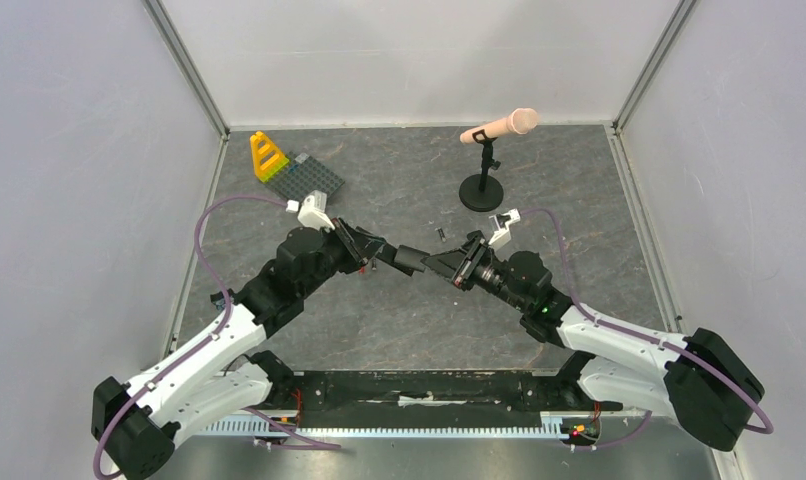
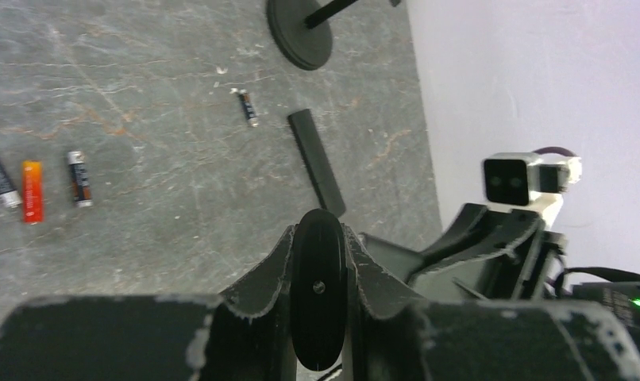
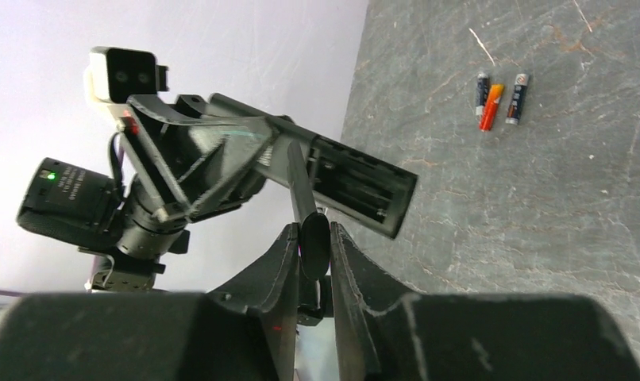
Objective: Load the batteries into the remote control
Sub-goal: Remove the battery cover from the remote control, then place the battery cover at the center of the board, then pick up the battery from the center of the board, then load the battery into the remote control.
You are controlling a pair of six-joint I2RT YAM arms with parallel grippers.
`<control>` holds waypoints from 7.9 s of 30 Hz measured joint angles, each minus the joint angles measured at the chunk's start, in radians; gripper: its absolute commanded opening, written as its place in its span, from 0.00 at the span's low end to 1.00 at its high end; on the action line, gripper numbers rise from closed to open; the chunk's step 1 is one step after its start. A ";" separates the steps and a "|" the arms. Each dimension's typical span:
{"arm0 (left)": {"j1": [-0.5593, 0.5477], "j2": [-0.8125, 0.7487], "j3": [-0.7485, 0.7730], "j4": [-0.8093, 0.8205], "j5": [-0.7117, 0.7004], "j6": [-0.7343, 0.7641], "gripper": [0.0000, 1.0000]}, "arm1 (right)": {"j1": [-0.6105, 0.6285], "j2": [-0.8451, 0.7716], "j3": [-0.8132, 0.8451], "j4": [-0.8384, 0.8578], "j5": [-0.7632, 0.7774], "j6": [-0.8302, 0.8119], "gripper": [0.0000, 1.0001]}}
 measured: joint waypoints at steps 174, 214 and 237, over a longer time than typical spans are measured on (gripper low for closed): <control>0.245 0.579 0.315 0.541 0.967 -0.185 0.02 | -0.034 -0.088 0.384 -0.461 -0.071 -1.082 0.04; 0.268 0.593 0.312 0.534 0.943 -0.193 0.02 | -0.032 -0.069 0.492 -0.600 -0.022 -1.008 0.83; 0.268 0.533 0.290 0.528 0.888 -0.193 0.02 | -0.050 -0.020 0.493 -0.657 0.129 -0.264 0.92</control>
